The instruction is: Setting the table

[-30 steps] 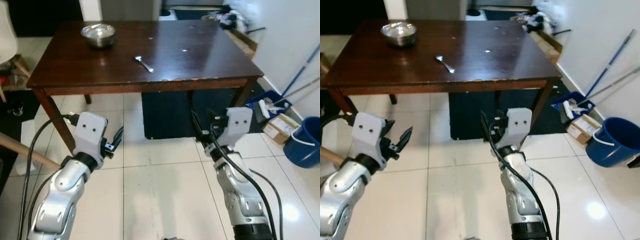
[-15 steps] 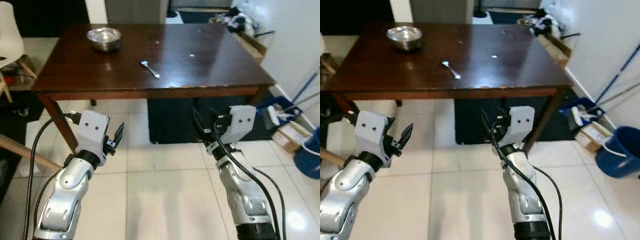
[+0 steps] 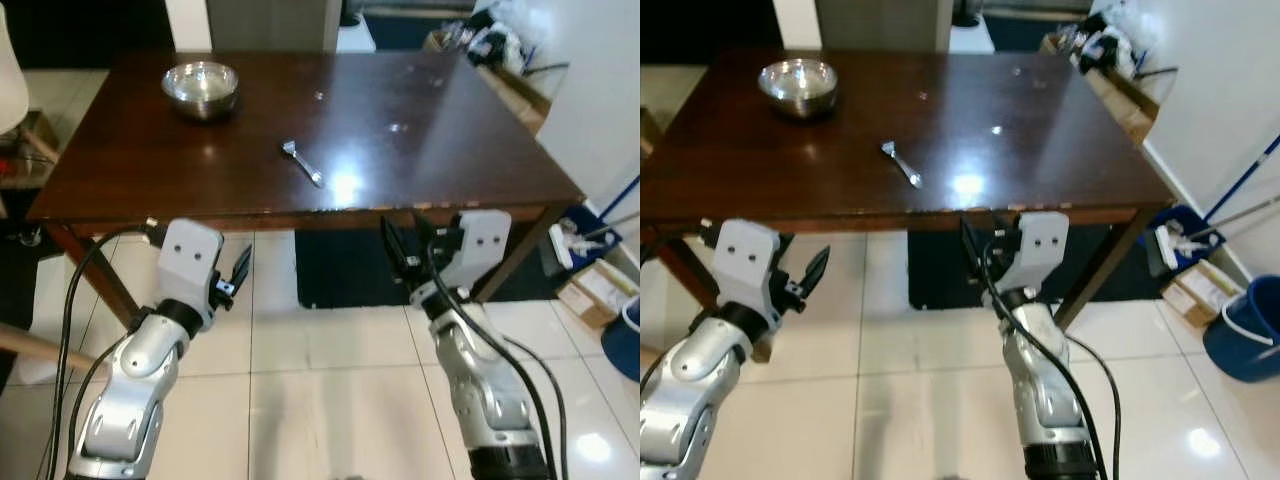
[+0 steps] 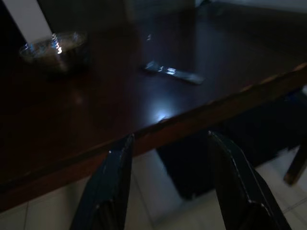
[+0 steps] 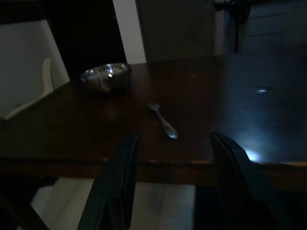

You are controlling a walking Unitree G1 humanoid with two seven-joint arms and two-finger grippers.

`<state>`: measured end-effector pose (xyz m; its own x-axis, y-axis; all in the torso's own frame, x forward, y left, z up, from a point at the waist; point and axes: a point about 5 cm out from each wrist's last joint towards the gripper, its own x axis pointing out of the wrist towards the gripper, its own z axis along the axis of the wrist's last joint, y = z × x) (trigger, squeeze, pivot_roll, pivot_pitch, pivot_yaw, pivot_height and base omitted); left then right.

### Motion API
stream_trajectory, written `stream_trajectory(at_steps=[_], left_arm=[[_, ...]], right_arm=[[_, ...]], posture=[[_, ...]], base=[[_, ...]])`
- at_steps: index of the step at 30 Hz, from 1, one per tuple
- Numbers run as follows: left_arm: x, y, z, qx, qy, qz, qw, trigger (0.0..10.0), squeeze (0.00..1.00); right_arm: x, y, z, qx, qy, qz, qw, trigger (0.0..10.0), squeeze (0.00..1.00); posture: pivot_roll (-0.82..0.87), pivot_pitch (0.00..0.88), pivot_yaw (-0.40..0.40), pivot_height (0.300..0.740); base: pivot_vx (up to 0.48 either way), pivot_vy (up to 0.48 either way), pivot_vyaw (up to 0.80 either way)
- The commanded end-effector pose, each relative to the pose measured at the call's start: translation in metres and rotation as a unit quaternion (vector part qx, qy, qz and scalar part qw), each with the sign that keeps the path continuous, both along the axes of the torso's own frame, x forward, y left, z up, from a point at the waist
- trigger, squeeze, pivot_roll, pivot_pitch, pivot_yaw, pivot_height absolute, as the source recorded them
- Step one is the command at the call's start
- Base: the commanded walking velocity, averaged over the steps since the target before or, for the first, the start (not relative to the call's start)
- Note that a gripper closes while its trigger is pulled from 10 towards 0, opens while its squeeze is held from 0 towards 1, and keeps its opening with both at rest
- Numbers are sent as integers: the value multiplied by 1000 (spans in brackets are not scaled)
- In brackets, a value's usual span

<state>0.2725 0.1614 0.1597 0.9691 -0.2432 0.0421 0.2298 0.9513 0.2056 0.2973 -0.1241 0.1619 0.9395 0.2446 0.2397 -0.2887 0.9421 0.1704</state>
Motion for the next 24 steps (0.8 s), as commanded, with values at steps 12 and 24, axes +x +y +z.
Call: stream_trajectory(at_steps=[12,24], left_arm=[[2,1,0,6,1,-4,1000,10000,0],[4,1,1,9,-1,-4,1000,10000,0]], right_arm=[[2,3,-2,-7,4,5,1000,10000,0],[1,15,-10,-38,27,61,997,10000,0]], posture=[[-33,0,57,740],[-27,0,61,740]], base=[[415,0,0],[409,0,0]])
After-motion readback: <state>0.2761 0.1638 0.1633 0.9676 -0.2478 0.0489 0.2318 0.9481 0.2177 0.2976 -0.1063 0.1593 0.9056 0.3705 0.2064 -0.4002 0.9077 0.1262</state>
